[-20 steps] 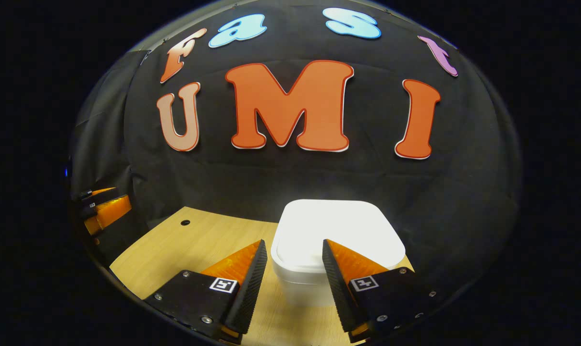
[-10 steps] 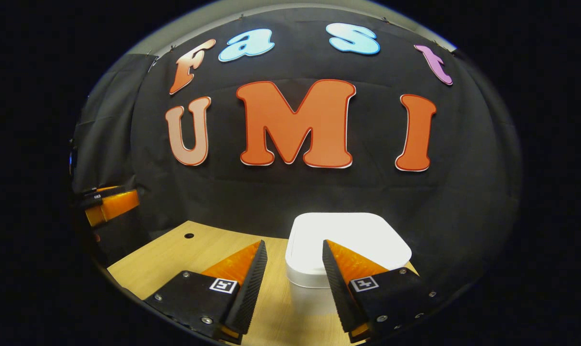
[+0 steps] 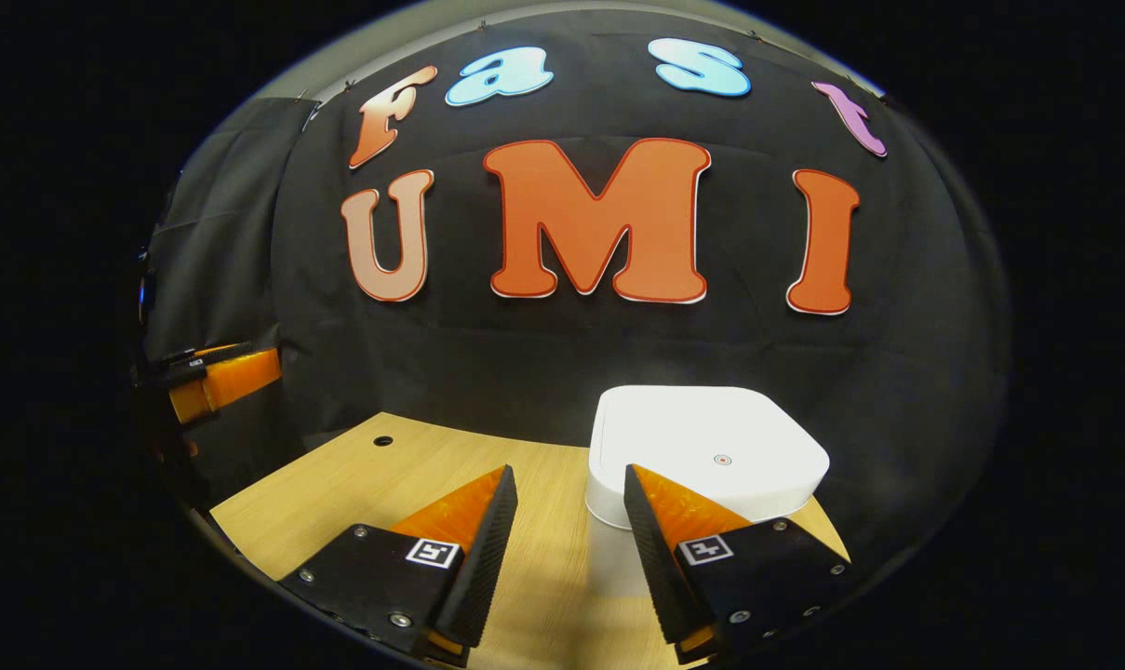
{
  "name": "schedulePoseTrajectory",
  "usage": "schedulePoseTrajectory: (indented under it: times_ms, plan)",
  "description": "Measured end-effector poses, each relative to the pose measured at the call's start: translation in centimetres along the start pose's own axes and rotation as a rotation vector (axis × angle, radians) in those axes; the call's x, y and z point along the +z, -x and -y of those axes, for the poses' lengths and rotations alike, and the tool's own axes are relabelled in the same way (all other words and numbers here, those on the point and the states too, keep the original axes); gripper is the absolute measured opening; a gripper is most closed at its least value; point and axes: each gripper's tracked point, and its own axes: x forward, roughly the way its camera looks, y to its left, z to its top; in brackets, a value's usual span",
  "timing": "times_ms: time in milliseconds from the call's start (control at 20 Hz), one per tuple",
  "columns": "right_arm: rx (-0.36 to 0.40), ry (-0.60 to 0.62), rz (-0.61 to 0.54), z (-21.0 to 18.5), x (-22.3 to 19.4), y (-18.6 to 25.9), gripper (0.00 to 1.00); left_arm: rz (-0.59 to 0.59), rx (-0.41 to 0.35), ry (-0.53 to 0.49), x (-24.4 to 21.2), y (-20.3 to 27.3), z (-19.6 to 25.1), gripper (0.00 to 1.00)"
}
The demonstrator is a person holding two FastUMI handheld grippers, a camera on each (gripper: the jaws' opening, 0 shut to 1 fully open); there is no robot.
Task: Press the lid of the desktop garbage bin to open it, pick up the crumpled paper on the desktop and throw it into the bin, then pick up the pop can on the desktop and drop it into the bin, and finally close the garbage bin lid.
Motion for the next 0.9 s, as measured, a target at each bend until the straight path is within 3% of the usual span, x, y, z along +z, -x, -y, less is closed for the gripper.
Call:
schedulePoseTrajectory:
  times_ms: [900]
  plan:
    - [0.039,0.024,0.021,-2.5,0.6,-0.8,0.72,0.009,0.028,-0.061,-0.7,0.6,-1.2,0.99]
